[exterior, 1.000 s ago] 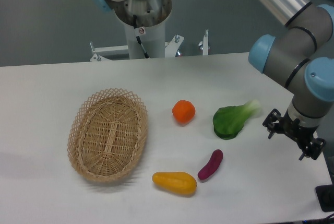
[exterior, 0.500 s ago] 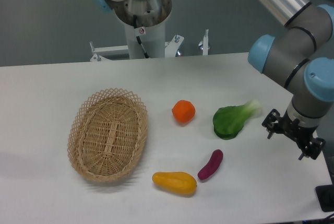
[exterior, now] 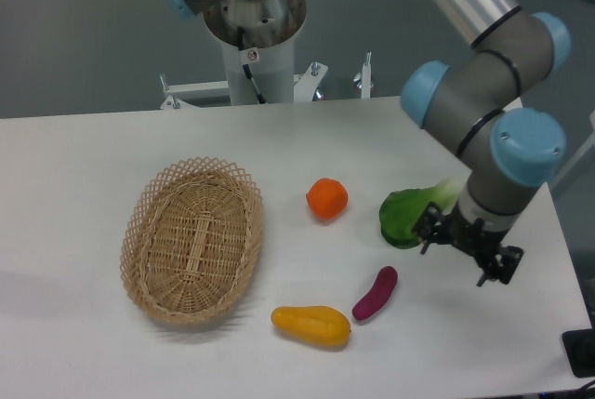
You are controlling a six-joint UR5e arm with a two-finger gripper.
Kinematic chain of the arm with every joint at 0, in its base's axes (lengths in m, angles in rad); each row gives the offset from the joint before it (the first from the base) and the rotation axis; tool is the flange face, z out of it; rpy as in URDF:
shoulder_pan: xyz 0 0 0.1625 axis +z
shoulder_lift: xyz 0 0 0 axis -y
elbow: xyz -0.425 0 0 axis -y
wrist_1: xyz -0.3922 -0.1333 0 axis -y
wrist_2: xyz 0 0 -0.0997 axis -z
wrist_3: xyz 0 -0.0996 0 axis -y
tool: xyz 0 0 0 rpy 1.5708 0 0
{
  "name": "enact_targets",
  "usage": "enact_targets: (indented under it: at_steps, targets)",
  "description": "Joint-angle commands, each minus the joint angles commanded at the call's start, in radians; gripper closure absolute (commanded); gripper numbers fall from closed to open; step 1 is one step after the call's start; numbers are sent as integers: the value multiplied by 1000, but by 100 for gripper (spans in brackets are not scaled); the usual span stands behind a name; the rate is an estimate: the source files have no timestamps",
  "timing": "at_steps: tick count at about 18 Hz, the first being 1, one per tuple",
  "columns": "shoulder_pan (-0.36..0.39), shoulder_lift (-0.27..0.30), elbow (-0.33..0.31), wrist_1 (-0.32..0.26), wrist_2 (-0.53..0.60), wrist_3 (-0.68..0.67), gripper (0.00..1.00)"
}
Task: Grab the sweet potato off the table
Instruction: 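Move the gripper down over the purple sweet potato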
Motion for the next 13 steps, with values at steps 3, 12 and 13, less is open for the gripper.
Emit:
enact_targets:
  at_steps: [3,12,13]
  targets:
    - [-20,-8,-62,68,0,8,0]
    - [-66,-54,-86,88,2,-21,0]
    - [-71,-60,-86,112,0,-40,0]
